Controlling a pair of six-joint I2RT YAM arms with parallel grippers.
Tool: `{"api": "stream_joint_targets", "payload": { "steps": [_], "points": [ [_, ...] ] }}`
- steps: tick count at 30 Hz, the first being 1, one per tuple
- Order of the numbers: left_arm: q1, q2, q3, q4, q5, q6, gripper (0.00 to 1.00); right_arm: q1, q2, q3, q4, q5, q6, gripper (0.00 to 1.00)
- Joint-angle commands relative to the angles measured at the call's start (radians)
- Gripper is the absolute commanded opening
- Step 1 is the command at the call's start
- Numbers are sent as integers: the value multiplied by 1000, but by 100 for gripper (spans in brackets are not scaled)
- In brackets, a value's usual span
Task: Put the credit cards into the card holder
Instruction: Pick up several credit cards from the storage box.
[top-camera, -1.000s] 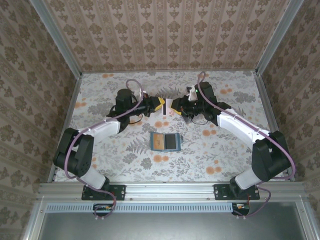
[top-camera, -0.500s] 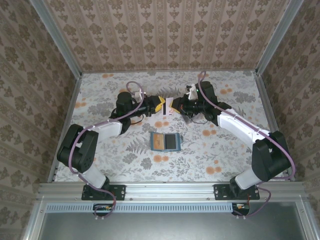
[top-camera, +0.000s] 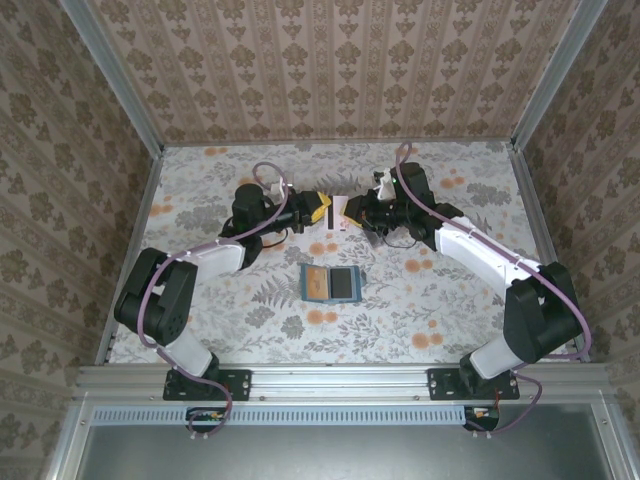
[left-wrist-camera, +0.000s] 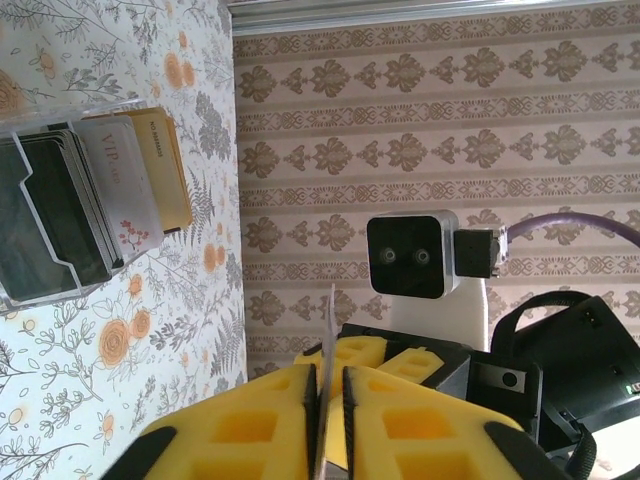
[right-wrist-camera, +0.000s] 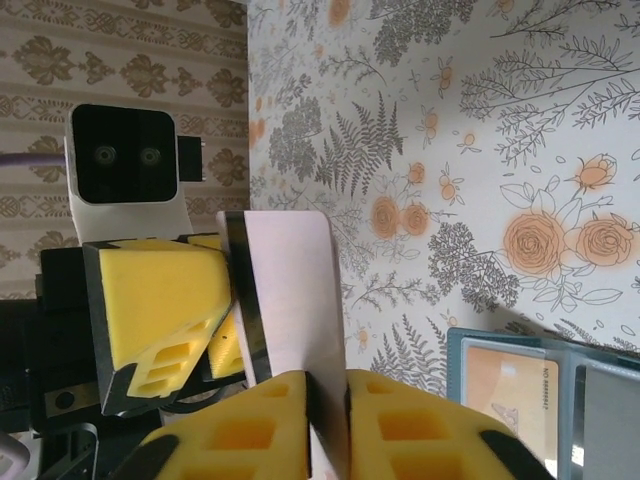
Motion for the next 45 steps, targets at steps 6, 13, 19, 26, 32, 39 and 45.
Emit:
{"api": "stream_joint_targets", "payload": {
  "steps": [6, 13, 19, 26, 32, 39, 45],
  "points": [
    [-27, 13, 42, 147, 74, -30, 30, -6, 28, -37, 186, -94, 105, 3],
    [-29, 15, 26, 176, 65, -37, 31, -6, 16, 6, 90, -51, 52, 5],
    [-27, 2, 13, 194, 54, -45, 16, -9, 17, 21, -97, 79, -28, 9],
    [-27, -3, 13, 192, 51, -41, 20, -8, 2, 11, -121, 93, -34, 14],
    [-27, -3, 10, 201, 48, -45, 21, -10, 0, 11, -137, 106, -36, 18],
    [-27, -1, 7, 200, 46, -47, 22, -11, -5, 6, -137, 120, -29, 18],
    [-27, 1, 4, 200, 40, -45, 22, -14, -21, 11, -204, 196, -54, 14]
  ]
}}
